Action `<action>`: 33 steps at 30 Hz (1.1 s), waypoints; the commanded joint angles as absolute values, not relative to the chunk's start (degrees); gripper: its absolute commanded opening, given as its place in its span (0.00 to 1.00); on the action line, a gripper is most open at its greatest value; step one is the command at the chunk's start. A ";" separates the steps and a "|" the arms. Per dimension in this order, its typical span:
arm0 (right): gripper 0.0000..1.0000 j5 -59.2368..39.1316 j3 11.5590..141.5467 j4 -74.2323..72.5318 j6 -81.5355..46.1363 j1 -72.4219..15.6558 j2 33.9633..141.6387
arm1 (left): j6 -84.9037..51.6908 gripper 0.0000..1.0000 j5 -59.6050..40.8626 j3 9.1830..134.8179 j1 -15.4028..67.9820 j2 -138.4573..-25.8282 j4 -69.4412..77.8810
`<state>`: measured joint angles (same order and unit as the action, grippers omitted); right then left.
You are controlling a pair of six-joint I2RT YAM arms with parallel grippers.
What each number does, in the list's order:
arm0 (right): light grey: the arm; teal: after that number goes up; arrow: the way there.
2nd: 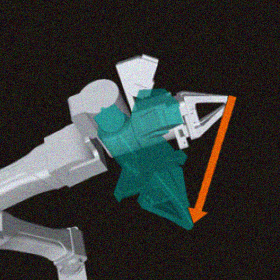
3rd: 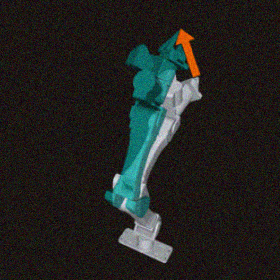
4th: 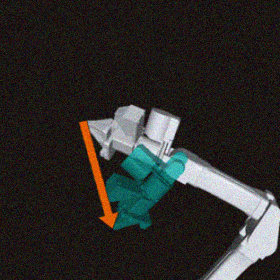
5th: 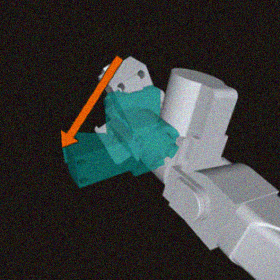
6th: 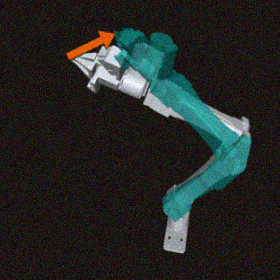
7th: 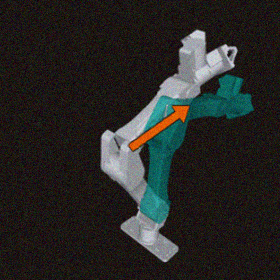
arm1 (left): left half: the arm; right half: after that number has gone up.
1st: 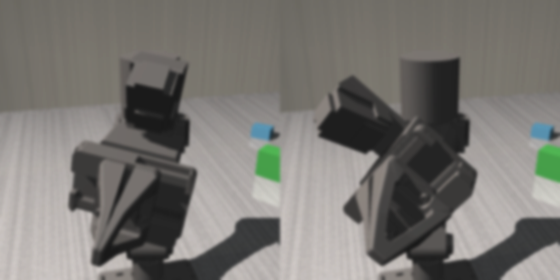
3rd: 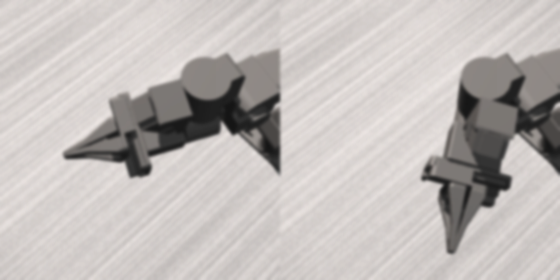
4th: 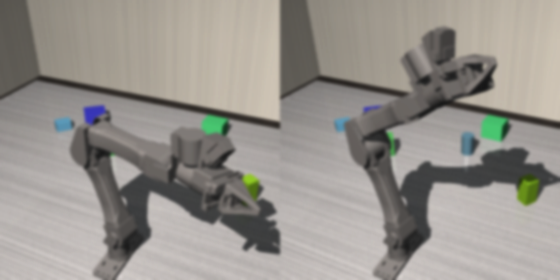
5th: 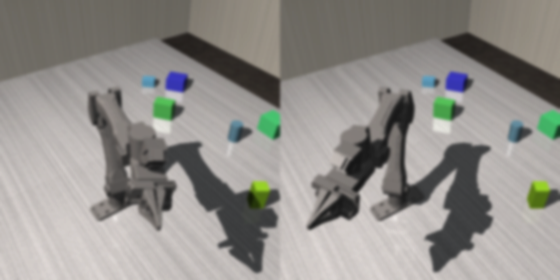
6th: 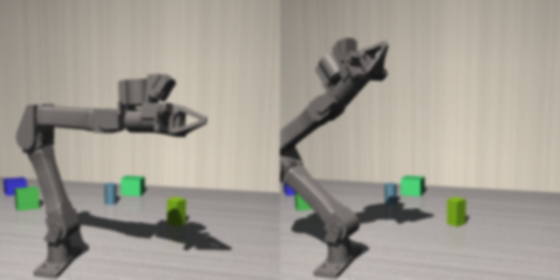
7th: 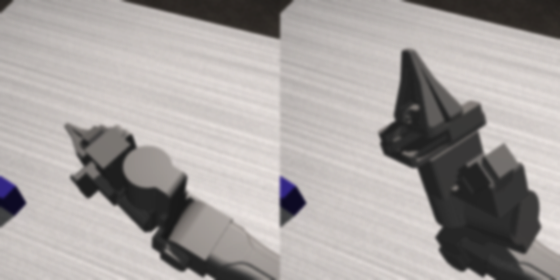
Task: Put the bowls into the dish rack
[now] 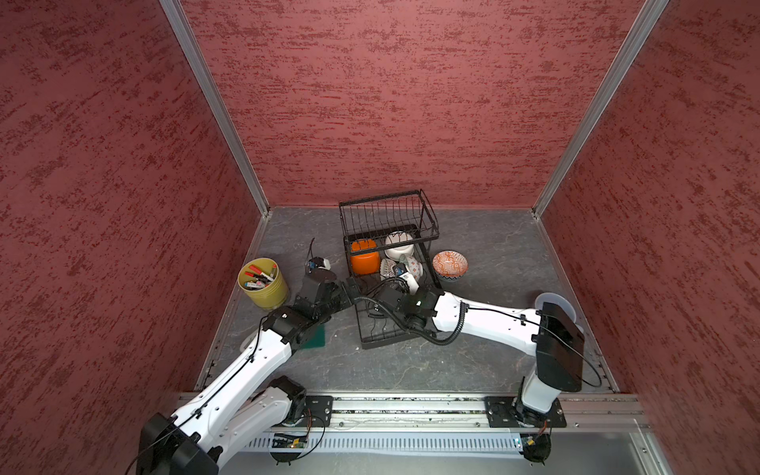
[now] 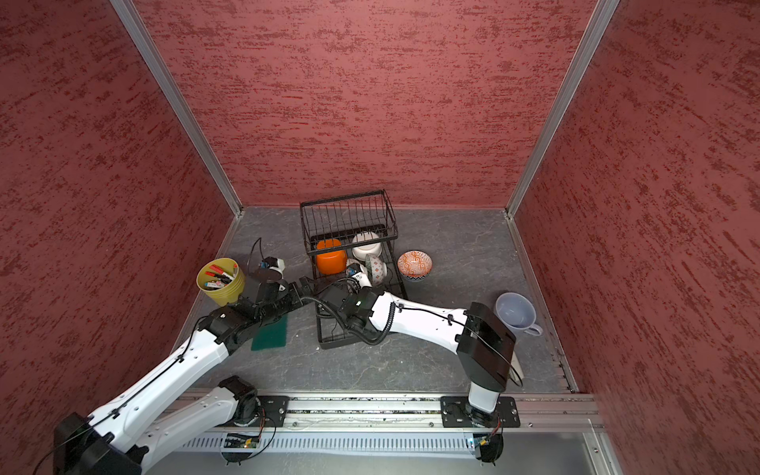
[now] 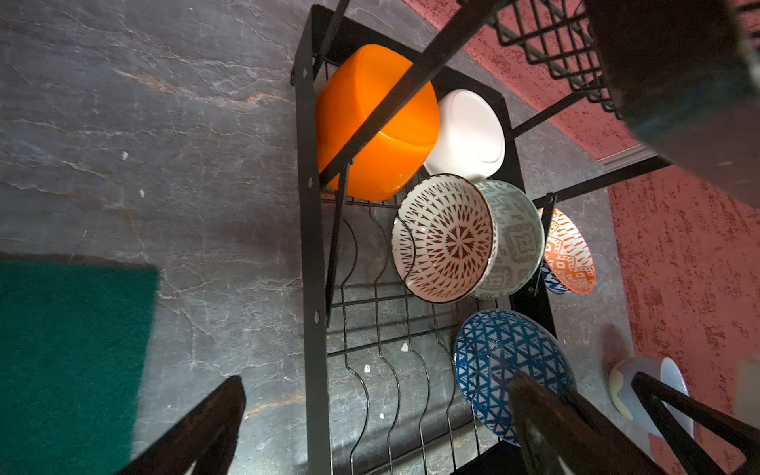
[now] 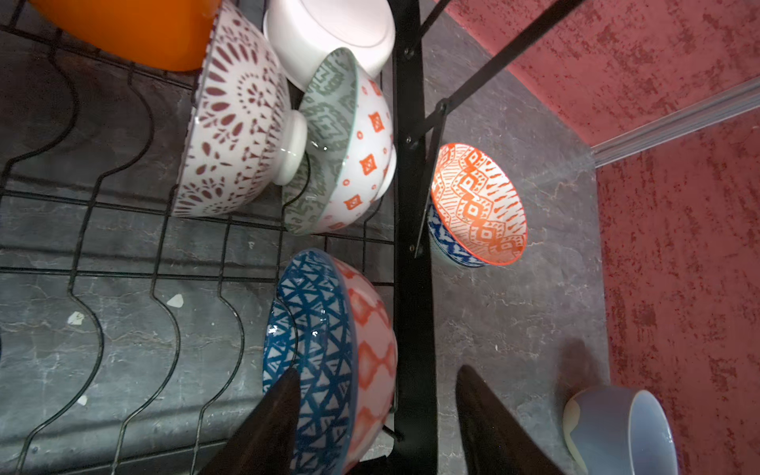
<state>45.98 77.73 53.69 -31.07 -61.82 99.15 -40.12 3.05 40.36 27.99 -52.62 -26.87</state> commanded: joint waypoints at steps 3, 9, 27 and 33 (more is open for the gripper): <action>0.62 44.13 75.06 51.09 -31.64 -59.06 95.13 | -38.71 0.99 -0.75 43.27 29.24 -54.12 -24.70; 0.62 41.41 71.39 49.60 -31.84 -54.27 89.70 | -38.20 1.00 -1.79 44.65 32.42 -57.18 -23.43; 0.61 25.37 63.21 41.57 -28.48 -36.00 80.08 | -38.31 1.00 -2.11 48.03 39.93 -65.58 -19.47; 0.60 21.44 61.96 38.82 -28.04 -32.38 79.77 | -38.14 1.00 -2.44 49.21 41.17 -68.02 -18.62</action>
